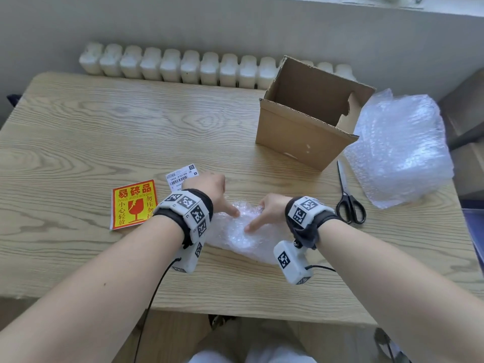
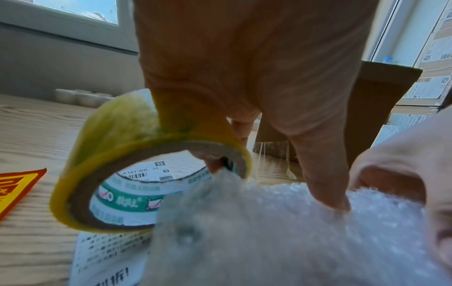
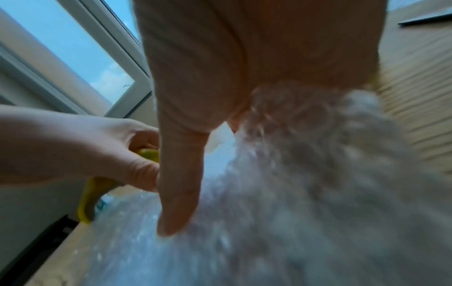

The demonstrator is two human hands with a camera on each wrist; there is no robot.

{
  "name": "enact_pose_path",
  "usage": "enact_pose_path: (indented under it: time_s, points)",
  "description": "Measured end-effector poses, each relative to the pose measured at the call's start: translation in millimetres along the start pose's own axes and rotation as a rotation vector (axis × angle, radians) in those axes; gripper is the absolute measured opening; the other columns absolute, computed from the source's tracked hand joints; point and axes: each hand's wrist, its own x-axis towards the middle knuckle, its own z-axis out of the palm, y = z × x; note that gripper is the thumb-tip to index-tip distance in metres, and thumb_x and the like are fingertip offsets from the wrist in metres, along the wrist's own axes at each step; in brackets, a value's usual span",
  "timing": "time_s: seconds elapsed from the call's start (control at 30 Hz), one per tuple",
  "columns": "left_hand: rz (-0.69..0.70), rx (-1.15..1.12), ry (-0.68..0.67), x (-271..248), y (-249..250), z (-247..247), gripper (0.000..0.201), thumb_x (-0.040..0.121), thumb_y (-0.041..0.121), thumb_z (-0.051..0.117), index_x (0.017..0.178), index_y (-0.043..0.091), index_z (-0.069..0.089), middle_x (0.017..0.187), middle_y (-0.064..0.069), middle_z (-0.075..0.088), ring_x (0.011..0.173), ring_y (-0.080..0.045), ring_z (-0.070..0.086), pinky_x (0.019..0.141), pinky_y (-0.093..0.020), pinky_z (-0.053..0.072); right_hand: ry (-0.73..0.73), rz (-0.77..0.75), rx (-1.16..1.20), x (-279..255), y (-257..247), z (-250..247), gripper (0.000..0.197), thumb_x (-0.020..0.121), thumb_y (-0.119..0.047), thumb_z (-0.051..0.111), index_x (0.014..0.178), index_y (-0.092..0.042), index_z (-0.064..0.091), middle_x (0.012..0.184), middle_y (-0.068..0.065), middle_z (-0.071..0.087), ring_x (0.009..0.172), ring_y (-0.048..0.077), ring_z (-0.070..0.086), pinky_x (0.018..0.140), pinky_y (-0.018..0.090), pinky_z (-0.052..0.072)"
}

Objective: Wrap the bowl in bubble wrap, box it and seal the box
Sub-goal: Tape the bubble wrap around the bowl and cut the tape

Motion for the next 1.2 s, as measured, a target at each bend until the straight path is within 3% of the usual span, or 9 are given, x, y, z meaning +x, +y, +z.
enact_pose_path:
  time_s: [0.17,0.27,0.4,0.47,0.5,0.57,0.67,0.97,1.2]
  points:
    - [0.023,-0.034,0.019,-4.9,-1.5,5.5,0.067,0.061,0.066,0.072,0.108,0.023,0.051,0.106,0.005,0.057,0.096,-0.016,0.058,0.077,-0.033,0.049,0.025,0.011,0.033,-2.7,-7.1,7.8,0.087,0.058,-0.056,0.080,0.125,-0.006,0.055,0.123,0.010,0.063,0.111,0.025,0.061,0.097,0.042,0.049]
    - [0.043,-0.044,0.048,-7.2,-2.9,8.3,0.066,0.062,0.065,0.072,0.108,0.023,0.051,0.105,0.007,0.058,0.096,-0.015,0.057,0.072,-0.031,0.045,0.050,-0.025,0.079,-5.3,-8.9,14.3,0.062,0.064,-0.049,0.079,0.109,-0.012,0.059,0.099,0.005,0.063,0.093,0.021,0.062,0.081,0.032,0.052]
    - [0.055,-0.066,0.079,-9.7,-6.3,12.4,0.063,0.062,0.063,0.072,0.107,0.025,0.051,0.104,0.008,0.056,0.094,-0.013,0.056,0.071,-0.029,0.042,0.069,-0.033,0.106,-5.6,-11.8,19.4,0.044,0.067,-0.041,0.079,0.095,-0.011,0.061,0.086,-0.001,0.059,0.080,0.018,0.060,0.067,0.032,0.050]
    - [0.065,-0.081,0.104,-11.0,-7.6,13.4,0.061,0.063,0.062,0.072,0.106,0.026,0.050,0.104,0.008,0.054,0.093,-0.013,0.054,0.072,-0.030,0.042,0.090,-0.022,0.114,-7.6,-13.7,20.5,0.041,0.067,-0.037,0.079,0.065,-0.018,0.043,0.065,-0.003,0.040,0.056,0.015,0.039,0.051,0.028,0.030]
    - [0.067,-0.093,0.123,-11.7,-8.5,12.8,0.059,0.063,0.061,0.073,0.106,0.026,0.051,0.104,0.008,0.054,0.092,-0.014,0.054,0.072,-0.030,0.042,0.099,-0.021,0.121,-8.8,-13.8,20.6,0.045,0.067,-0.036,0.079,0.063,-0.019,0.037,0.063,-0.003,0.035,0.054,0.015,0.033,0.050,0.028,0.025]
    - [0.062,-0.128,0.173,-14.2,-11.4,8.9,0.055,0.065,0.058,0.073,0.105,0.027,0.051,0.101,0.008,0.053,0.089,-0.013,0.052,0.071,-0.029,0.040,0.105,-0.015,0.118,-9.9,-14.6,20.7,0.038,0.068,-0.038,0.079,0.077,-0.017,0.048,0.071,-0.002,0.045,0.061,0.015,0.043,0.055,0.029,0.034]
    - [0.045,-0.145,0.221,-19.0,-18.6,0.0,0.052,0.066,0.057,0.073,0.103,0.028,0.052,0.098,0.008,0.050,0.084,-0.014,0.049,0.073,-0.030,0.040,0.060,0.018,0.063,-9.2,-16.3,24.3,0.064,0.060,-0.050,0.080,0.108,-0.014,0.056,0.100,0.003,0.064,0.089,0.021,0.062,0.075,0.033,0.049]
    - [0.046,-0.151,0.265,-35.9,-31.9,6.6,0.050,0.068,0.054,0.073,0.105,0.027,0.052,0.100,0.008,0.048,0.086,-0.012,0.043,0.072,-0.028,0.032,-0.005,0.091,0.012,-11.9,-18.9,29.9,0.051,0.060,-0.058,0.073,0.083,-0.015,0.060,0.080,0.003,0.062,0.073,0.022,0.058,0.065,0.030,0.043]
    - [0.064,-0.211,0.280,-42.1,-41.2,10.4,0.048,0.069,0.055,0.072,0.104,0.029,0.053,0.111,0.005,0.055,0.096,-0.015,0.052,0.074,-0.027,0.034,-0.040,0.087,0.223,-12.1,-9.1,25.7,0.038,0.064,-0.048,0.076,0.074,-0.015,0.063,0.069,0.002,0.056,0.063,0.019,0.050,0.060,0.027,0.038]
